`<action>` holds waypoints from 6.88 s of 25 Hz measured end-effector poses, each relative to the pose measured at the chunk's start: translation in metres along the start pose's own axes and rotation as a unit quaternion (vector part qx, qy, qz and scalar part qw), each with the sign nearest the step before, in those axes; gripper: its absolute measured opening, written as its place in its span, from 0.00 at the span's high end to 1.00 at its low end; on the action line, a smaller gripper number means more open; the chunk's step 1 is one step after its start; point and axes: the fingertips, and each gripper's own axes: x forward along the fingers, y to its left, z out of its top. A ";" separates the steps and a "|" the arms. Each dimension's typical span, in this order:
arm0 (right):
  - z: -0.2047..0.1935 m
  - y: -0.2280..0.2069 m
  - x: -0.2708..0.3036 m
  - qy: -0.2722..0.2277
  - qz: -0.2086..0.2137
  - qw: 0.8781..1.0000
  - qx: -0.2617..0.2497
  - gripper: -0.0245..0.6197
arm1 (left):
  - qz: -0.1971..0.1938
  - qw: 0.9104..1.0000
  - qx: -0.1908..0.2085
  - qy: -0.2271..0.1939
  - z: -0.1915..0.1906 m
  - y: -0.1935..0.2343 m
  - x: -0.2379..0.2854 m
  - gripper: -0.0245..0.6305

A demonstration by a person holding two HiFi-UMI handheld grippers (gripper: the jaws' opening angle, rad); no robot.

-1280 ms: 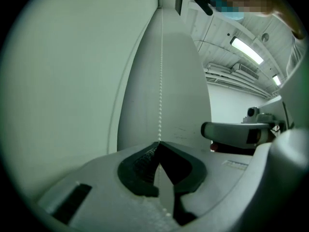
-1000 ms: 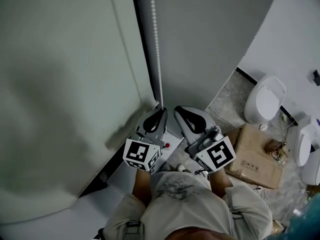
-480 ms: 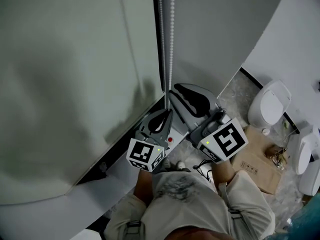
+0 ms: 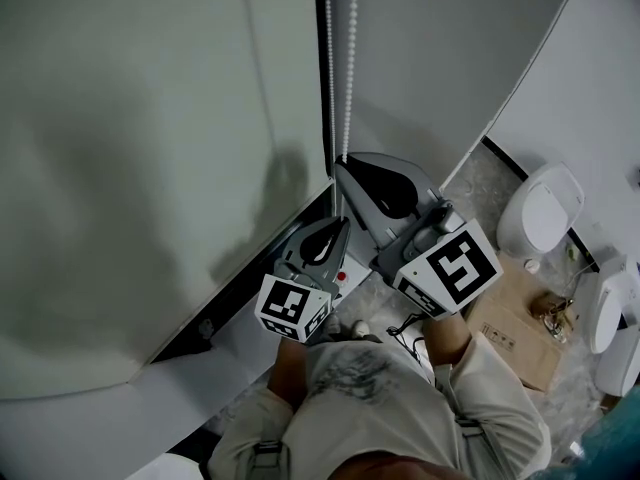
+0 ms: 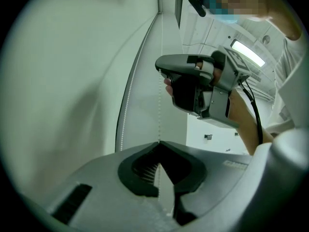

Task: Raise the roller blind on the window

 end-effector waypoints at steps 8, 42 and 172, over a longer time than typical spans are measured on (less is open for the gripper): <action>-0.024 -0.001 -0.004 0.005 -0.025 0.999 -0.044 0.94 | 0.001 1.000 -0.007 0.019 -0.025 0.005 0.003 0.95; -0.174 0.025 -0.036 0.101 -0.034 0.994 -0.039 0.95 | 0.004 0.986 -0.071 0.153 -0.184 0.003 -0.013 0.95; -0.118 0.026 -0.068 -0.020 -0.016 0.999 0.045 0.85 | -0.010 0.996 -0.042 0.073 -0.083 0.005 0.008 0.93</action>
